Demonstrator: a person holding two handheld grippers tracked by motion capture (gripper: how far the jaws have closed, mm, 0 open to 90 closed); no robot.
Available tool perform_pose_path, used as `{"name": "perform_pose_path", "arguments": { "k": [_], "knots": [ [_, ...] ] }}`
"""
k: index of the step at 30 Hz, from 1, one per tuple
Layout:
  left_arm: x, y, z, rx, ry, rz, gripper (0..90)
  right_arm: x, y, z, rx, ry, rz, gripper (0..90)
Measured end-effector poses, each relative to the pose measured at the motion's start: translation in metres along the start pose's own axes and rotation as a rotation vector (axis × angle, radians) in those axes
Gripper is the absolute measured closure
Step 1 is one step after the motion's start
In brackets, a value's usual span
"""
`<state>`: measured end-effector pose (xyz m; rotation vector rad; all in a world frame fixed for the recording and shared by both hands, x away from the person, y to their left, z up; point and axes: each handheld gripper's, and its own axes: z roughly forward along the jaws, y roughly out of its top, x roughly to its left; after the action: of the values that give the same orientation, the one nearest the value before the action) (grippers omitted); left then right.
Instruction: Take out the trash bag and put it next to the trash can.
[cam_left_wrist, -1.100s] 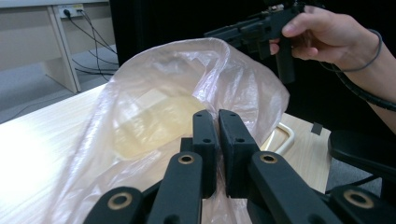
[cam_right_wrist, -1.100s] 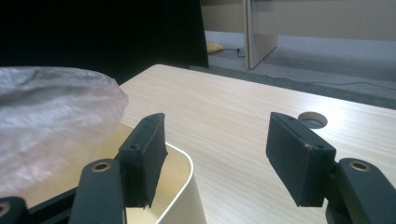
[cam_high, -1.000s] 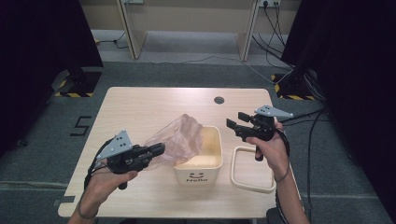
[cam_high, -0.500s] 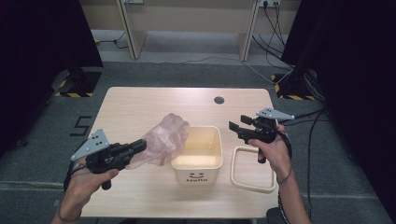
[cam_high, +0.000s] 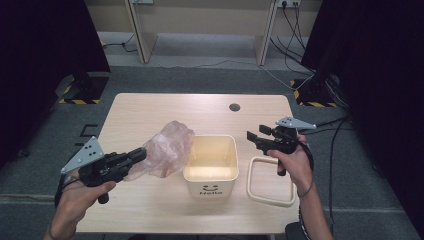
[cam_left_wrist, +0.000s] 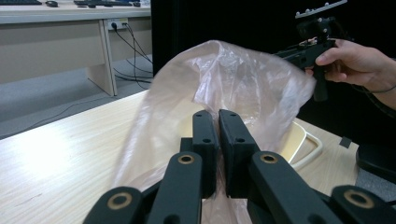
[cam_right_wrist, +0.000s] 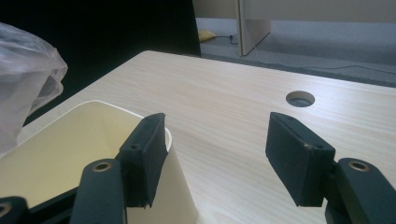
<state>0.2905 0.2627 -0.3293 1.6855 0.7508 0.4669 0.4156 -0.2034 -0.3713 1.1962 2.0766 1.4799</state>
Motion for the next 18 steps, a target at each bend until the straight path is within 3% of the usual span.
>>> {"name": "perform_pose_path", "arguments": {
  "k": [6, 12, 18],
  "knots": [
    [0.004, 0.0, -0.005, 0.005, 0.029, 0.004, 85.1, -0.001, -0.002, 0.001, 0.007, -0.002, 0.001, 38.5],
    [0.016, -0.015, 0.001, 0.064, 0.103, 0.005, 85.0, -0.002, -0.003, 0.002, 0.013, -0.002, 0.002, 38.5],
    [0.027, -0.026, 0.006, 0.103, 0.146, -0.005, 84.6, -0.003, -0.004, 0.002, 0.012, -0.005, 0.006, 38.5]
  ]
}}
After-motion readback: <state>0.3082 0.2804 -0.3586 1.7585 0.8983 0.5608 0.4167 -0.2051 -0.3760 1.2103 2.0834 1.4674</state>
